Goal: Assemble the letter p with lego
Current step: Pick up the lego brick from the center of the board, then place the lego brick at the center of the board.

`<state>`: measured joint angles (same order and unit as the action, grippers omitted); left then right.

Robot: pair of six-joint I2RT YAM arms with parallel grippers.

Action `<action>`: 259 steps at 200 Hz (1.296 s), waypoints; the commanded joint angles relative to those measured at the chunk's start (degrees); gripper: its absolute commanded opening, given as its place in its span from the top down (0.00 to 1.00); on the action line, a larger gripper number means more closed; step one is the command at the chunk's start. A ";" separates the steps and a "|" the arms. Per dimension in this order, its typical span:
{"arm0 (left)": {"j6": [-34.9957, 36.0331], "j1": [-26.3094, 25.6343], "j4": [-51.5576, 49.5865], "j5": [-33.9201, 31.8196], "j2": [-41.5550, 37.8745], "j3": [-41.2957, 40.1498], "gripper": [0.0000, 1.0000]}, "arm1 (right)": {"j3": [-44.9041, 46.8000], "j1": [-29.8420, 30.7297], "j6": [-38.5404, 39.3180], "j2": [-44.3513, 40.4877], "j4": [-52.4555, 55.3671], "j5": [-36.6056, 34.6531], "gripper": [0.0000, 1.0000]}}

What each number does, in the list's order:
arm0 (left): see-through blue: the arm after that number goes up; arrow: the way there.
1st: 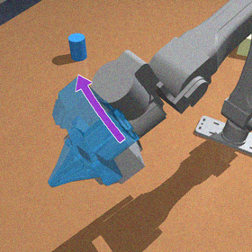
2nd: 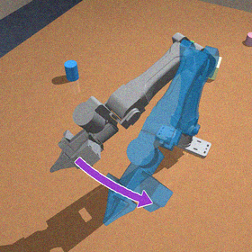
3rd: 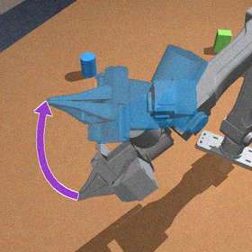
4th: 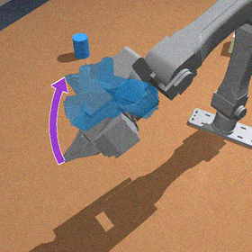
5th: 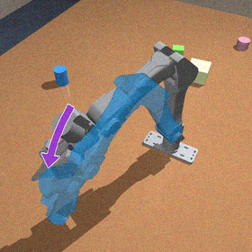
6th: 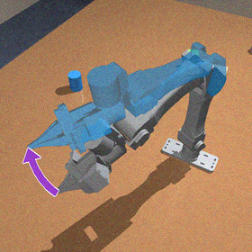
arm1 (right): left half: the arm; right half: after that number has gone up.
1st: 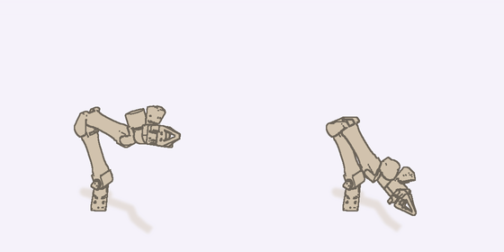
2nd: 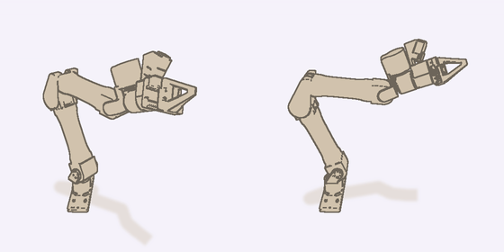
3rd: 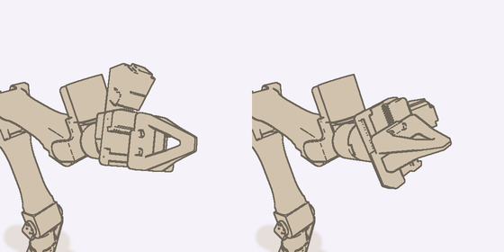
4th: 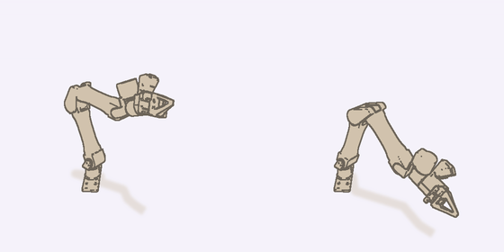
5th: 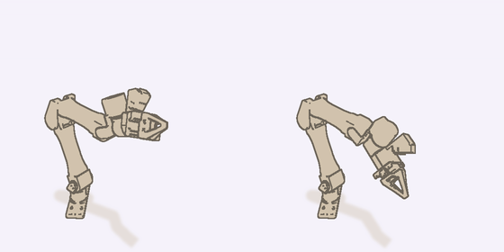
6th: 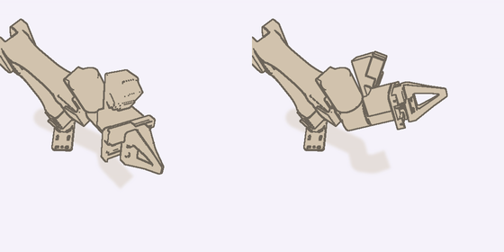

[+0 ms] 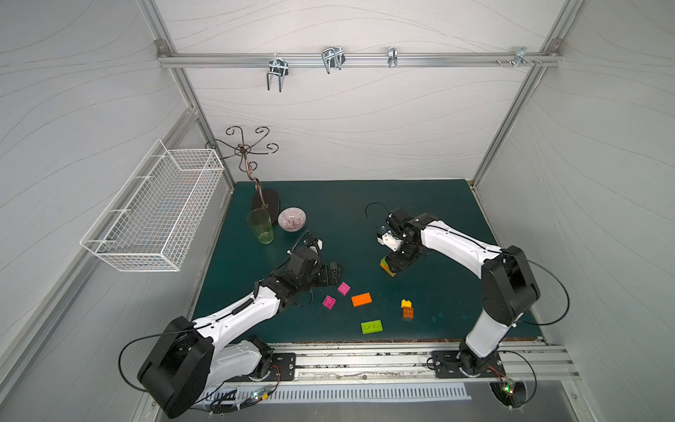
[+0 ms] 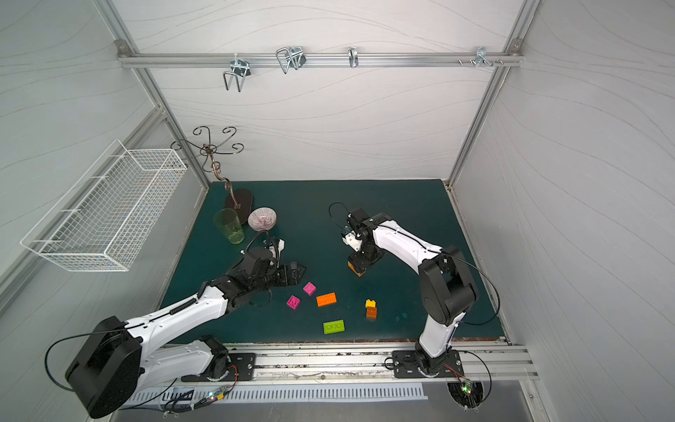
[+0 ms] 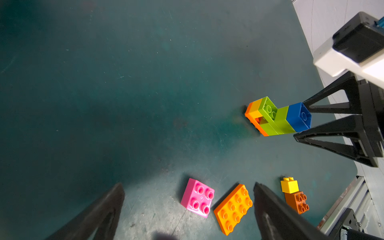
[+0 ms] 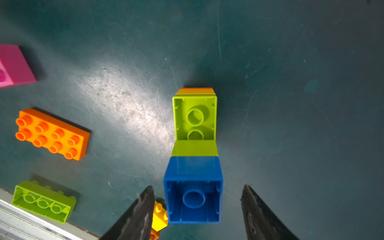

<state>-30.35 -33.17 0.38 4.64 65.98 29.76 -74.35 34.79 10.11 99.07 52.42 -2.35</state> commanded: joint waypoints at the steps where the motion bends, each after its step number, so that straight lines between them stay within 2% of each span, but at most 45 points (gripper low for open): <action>1: 0.99 -0.23 1.81 -1.09 -0.32 0.21 0.01 | -0.15 0.43 -2.79 0.41 -1.08 1.07 0.37; 10: 0.93 -0.23 1.76 -1.15 -0.24 0.22 0.01 | 0.40 0.46 -3.77 0.50 -2.00 1.64 0.43; 43: 1.08 -0.23 1.56 -1.18 0.04 0.48 0.01 | 1.52 0.99 -6.61 1.45 -3.93 2.88 0.57; 58: 1.08 -0.23 1.55 -1.13 -0.21 0.43 0.01 | 2.26 0.60 -9.57 0.88 -5.68 1.83 0.69; 68: 1.08 -0.17 1.38 -1.21 -0.47 0.40 0.01 | 2.36 0.28 -11.83 -0.04 -6.81 1.71 0.70; 81: 1.08 -0.16 1.38 -1.35 -0.91 0.30 0.01 | 2.45 0.04 -15.28 -1.09 -8.12 -0.07 0.63; 102: 1.08 -0.20 1.30 -1.23 -1.16 0.22 0.01 | 2.56 -1.03 -21.21 -3.23 -10.31 -0.71 0.63; 141: 0.99 -0.23 1.30 -1.00 -1.53 0.12 0.01 | 6.67 -5.03 -32.14 -6.59 -19.19 3.88 0.60; 182: 0.99 -0.23 1.14 -0.84 -2.24 -0.05 0.01 | 17.80 -11.20 -48.27 -9.69 -35.79 10.09 0.59; 188: 0.97 -0.23 1.14 -0.89 -2.41 -0.10 0.01 | 18.69 -11.84 -49.75 -9.37 -37.50 11.62 0.56; 202: 0.97 -0.21 0.90 -0.95 -2.54 -0.14 0.01 | 18.12 -11.75 -48.86 -8.13 -37.90 12.78 0.52; 218: 1.08 -0.22 0.84 -0.98 -2.78 -0.14 0.01 | 17.64 -11.06 -47.14 -7.99 -36.40 12.07 0.42; 238: 0.99 -0.20 1.02 -0.69 -2.55 -0.06 0.01 | 19.37 -11.14 -46.77 -8.86 -36.13 12.84 0.34; 250: 0.99 -0.19 0.96 -0.67 -2.52 0.03 0.01 | 20.47 -11.23 -45.50 -9.57 -35.01 12.97 0.25; 259: 0.97 -0.23 0.87 -0.67 -2.54 0.04 0.00 | 21.02 -11.38 -43.75 -9.97 -33.48 12.92 0.23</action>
<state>-30.20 -33.17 0.25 4.25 64.05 29.76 -55.27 23.44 -35.57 90.94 17.21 9.26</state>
